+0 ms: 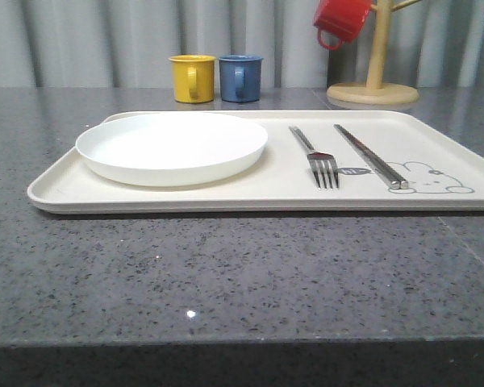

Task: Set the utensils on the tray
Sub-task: 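Grasp the steel spoon on the table with the right gripper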

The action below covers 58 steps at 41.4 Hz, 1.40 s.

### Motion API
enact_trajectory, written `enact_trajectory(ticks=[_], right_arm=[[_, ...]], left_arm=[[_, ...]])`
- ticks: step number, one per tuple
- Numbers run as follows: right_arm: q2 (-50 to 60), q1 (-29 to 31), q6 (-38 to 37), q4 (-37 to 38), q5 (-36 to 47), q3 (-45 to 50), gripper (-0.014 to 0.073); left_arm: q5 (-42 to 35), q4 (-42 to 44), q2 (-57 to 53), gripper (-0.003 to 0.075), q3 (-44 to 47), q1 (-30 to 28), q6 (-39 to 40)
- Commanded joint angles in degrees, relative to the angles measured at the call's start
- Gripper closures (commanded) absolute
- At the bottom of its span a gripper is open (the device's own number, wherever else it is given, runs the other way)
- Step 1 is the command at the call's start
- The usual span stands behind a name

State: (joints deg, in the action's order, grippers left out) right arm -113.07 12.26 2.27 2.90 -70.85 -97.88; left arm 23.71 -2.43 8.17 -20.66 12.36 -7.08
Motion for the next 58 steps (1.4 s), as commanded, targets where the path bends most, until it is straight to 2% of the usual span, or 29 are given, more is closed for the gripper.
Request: enact_trajectory(ticks=[1, 4, 12, 16, 25, 35, 50, 58], right_arm=[[3.1, 0.4, 0.6, 0.1, -2.9, -1.8, 0.0268], [3.1, 0.4, 0.6, 0.1, -3.0, -1.8, 0.0312], [3.2, 0.4, 0.6, 0.1, -3.5, -1.8, 0.055], [3.9, 0.4, 0.6, 0.1, -4.0, -1.8, 0.0605], [7.6, 0.4, 0.6, 0.0, -5.3, -1.9, 0.061], [14.0, -2.2, -1.0, -5.0, -5.6, -1.9, 0.061], [15.5, -17.9, -10.0, -6.0, -5.6, -1.9, 0.061], [11.8, -23.3, -13.3, -6.0, -5.6, -1.9, 0.0609]], left_arm=[[-4.9, -0.5, 0.6, 0.0739, -1.4, 0.0, 0.4], [-4.9, -0.5, 0.6, 0.0739, -1.4, 0.0, 0.4], [-4.9, -0.5, 0.6, 0.0739, -1.4, 0.0, 0.4], [-4.9, -0.5, 0.6, 0.0739, -1.4, 0.0, 0.4], [-4.9, -0.5, 0.6, 0.0739, -1.4, 0.0, 0.4], [-4.9, -0.5, 0.6, 0.0739, -1.4, 0.0, 0.4], [-4.9, -0.5, 0.6, 0.0739, -1.4, 0.0, 0.4], [-4.9, -0.5, 0.6, 0.0739, -1.4, 0.0, 0.4]])
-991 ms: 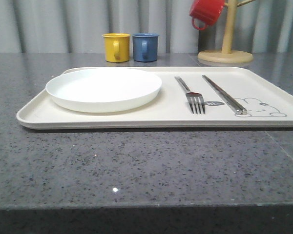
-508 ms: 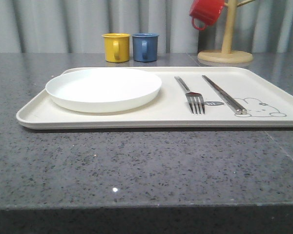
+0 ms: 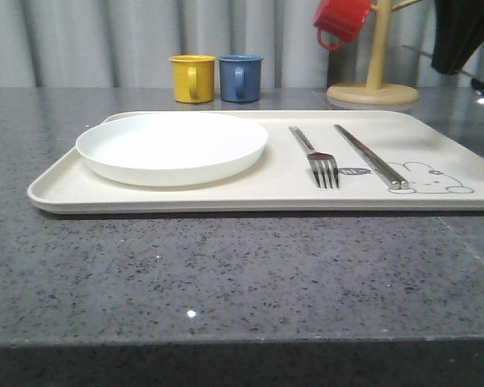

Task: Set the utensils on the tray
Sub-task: 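Lower the spoon onto the tray beside the chopsticks and release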

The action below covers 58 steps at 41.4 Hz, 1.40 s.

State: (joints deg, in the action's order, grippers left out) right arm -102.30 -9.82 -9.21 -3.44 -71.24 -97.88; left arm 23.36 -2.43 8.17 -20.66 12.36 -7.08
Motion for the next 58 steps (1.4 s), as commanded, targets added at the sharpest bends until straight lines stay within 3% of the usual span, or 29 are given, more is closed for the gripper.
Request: enact_trajectory(ticks=[1, 24, 36, 40, 50, 58], right_arm=[[0.5, -1.3, -2.4, 0.4, -5.2, -1.9, 0.0609], [-6.5, -1.6, -6.6, 0.8, -5.2, -1.9, 0.0588], [-4.9, -1.6, -6.6, 0.8, -4.5, -1.9, 0.0284], [-3.1, -1.6, -6.5, 0.9, -4.4, -2.4, 0.0236], [4.1, -1.6, -3.9, 0.9, -4.4, -4.8, 0.0266], [10.3, -1.6, -1.8, 0.9, -4.3, -4.8, 0.047]], left_arm=[[-4.6, -0.5, 0.6, 0.0739, -1.4, 0.0, 0.4], [-4.6, -0.5, 0.6, 0.0739, -1.4, 0.0, 0.4], [-4.6, -0.5, 0.6, 0.0739, -1.4, 0.0, 0.4], [-4.6, -0.5, 0.6, 0.0739, -1.4, 0.0, 0.4], [-4.6, -0.5, 0.6, 0.0739, -1.4, 0.0, 0.4], [-4.6, -0.5, 0.6, 0.0739, -1.4, 0.0, 0.4]])
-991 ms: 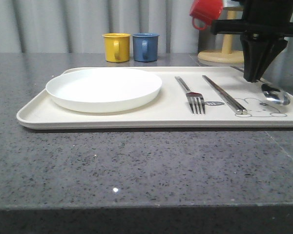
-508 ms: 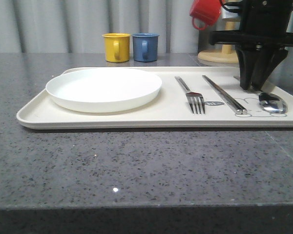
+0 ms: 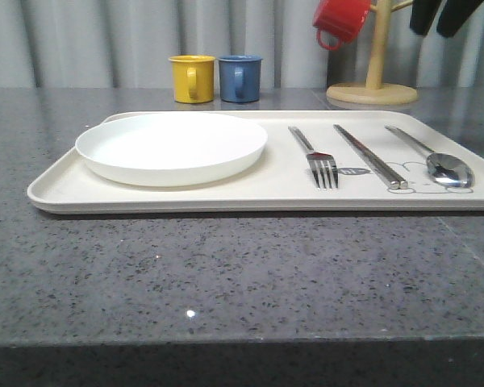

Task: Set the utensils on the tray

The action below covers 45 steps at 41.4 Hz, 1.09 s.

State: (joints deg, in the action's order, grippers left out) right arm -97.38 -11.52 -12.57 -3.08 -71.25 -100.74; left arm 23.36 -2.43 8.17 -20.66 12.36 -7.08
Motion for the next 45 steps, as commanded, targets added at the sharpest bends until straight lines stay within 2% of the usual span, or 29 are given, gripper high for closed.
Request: enact_trajectory(ticks=[1, 8, 16, 24, 45], right_arm=[[6.0, 0.1, 1.9, 0.5, -4.2, -1.9, 0.0504], [11.2, 0.1, 3.9, 1.1, -2.4, -0.2, 0.0644], [19.4, 0.1, 5.1, 4.7, 2.7, 7.0, 0.0663], [30.7, 0.1, 5.1, 9.1, 13.0, 21.3, 0.0663], [66.7, 0.1, 5.1, 10.1, 46.3, 67.1, 0.0663]], left_arm=[[-4.6, -0.5, 0.6, 0.0739, -1.4, 0.0, 0.4], [-4.6, -0.5, 0.6, 0.0739, -1.4, 0.0, 0.4], [-4.6, -0.5, 0.6, 0.0739, -1.4, 0.0, 0.4], [-4.6, -0.5, 0.6, 0.0739, -1.4, 0.0, 0.4], [-4.6, -0.5, 0.6, 0.0739, -1.4, 0.0, 0.4]])
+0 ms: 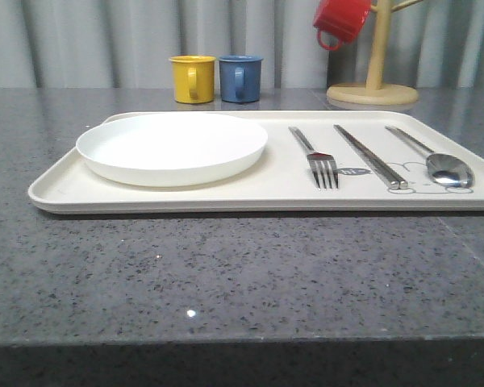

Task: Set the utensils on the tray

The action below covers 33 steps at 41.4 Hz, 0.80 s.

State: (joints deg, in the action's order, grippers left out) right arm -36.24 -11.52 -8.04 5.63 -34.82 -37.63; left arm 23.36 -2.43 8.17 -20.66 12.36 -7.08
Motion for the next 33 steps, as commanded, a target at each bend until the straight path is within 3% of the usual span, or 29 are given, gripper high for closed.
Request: enact_trajectory(ticks=[1, 8, 14, 33], right_arm=[[7.1, 0.1, 0.6, 1.4, 10.9, 5.4, 0.0663], [18.1, 0.1, 0.6, 1.4, 17.5, 14.7, 0.0663], [23.6, 0.1, 0.6, 1.4, 19.8, 17.2, 0.0663], [24.6, 0.1, 0.6, 1.4, 19.8, 17.4, 0.0663]], left_arm=[[-4.6, -0.5, 0.6, 0.0739, -1.4, 0.0, 0.4], [-4.6, -0.5, 0.6, 0.0739, -1.4, 0.0, 0.4], [-4.6, -0.5, 0.6, 0.0739, -1.4, 0.0, 0.4], [-4.6, -0.5, 0.6, 0.0739, -1.4, 0.0, 0.4]])
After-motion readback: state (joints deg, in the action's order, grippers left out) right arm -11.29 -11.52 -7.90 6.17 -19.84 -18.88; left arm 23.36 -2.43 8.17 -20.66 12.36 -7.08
